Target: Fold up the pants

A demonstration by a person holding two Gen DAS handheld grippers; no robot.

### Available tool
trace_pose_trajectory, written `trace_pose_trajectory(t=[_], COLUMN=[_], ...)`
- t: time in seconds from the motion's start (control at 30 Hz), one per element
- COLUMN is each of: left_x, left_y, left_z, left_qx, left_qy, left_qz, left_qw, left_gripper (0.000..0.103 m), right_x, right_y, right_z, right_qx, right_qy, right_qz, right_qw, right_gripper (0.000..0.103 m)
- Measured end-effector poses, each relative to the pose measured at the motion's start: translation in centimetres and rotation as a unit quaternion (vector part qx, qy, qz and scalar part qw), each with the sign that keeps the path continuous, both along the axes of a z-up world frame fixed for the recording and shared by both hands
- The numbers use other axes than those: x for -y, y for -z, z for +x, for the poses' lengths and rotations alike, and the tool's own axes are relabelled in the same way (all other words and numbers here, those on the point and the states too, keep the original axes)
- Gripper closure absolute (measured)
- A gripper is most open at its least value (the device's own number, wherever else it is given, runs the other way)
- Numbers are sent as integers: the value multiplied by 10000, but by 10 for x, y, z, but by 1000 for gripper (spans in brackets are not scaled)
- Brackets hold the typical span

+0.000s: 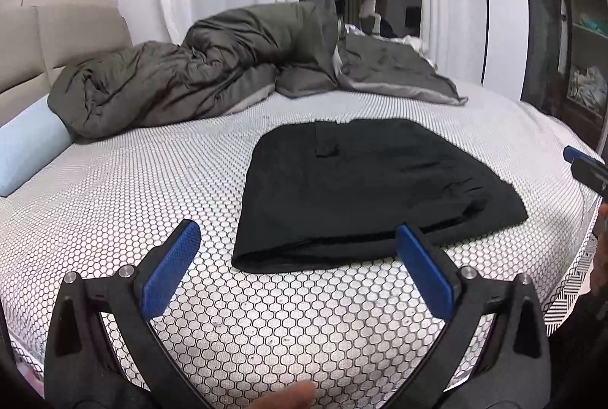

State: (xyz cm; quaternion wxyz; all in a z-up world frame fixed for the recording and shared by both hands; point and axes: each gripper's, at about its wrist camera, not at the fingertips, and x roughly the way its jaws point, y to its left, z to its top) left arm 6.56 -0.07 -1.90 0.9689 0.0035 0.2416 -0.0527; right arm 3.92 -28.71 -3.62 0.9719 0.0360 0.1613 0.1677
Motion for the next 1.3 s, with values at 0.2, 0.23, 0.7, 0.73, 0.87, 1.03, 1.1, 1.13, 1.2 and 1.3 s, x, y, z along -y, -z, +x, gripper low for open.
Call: trace_pose_trajectory(t=[0.2, 0.23, 0.7, 0.73, 0.87, 1.03, 1.1, 1.13, 1.2, 1.3], left_x=[-3, -4, -6, -7, -7, -7, -7, -8, -8, -8], left_y=[-5, -6, -10, -10, -10, -12, -11, -12, -12, -12], left_z=[-13, -14, -15, -15, -15, -14, -14, -13, -14, -13], left_qx=[175, 213, 292, 299, 310, 327, 330, 328, 335, 351], left_qy=[-7, -20, -65, -74, -78, -92, -114, -109, -115, -113], left_qz=[-80, -102, -171, -166, -167, -194, -178, -179, -181, -160], left_qw=[9998, 9997, 9994, 9994, 9993, 9992, 9992, 9992, 9992, 9992], left_gripper=[1, 1, 1, 1, 1, 1, 1, 1, 1, 1], right_x=[-12, -14, -25, -24, -24, -25, -25, -26, -25, -26], right_y=[-1, -1, -1, -1, -1, 0, 1, 1, 2, 2], right_z=[-7, -9, -13, -13, -13, -12, -12, -13, -13, -13], right_qx=[101, 124, 293, 293, 293, 261, 256, 255, 256, 247], right_qy=[-74, -83, -236, -242, -256, -300, -310, -311, -325, -335], right_qz=[-42, -46, -56, -55, -56, -95, -115, -122, -128, -130], right_qw=[9999, 9999, 9993, 9993, 9992, 9992, 9991, 9991, 9991, 9990], right_gripper=[0, 0, 0, 0, 0, 0, 0, 0, 0, 0])
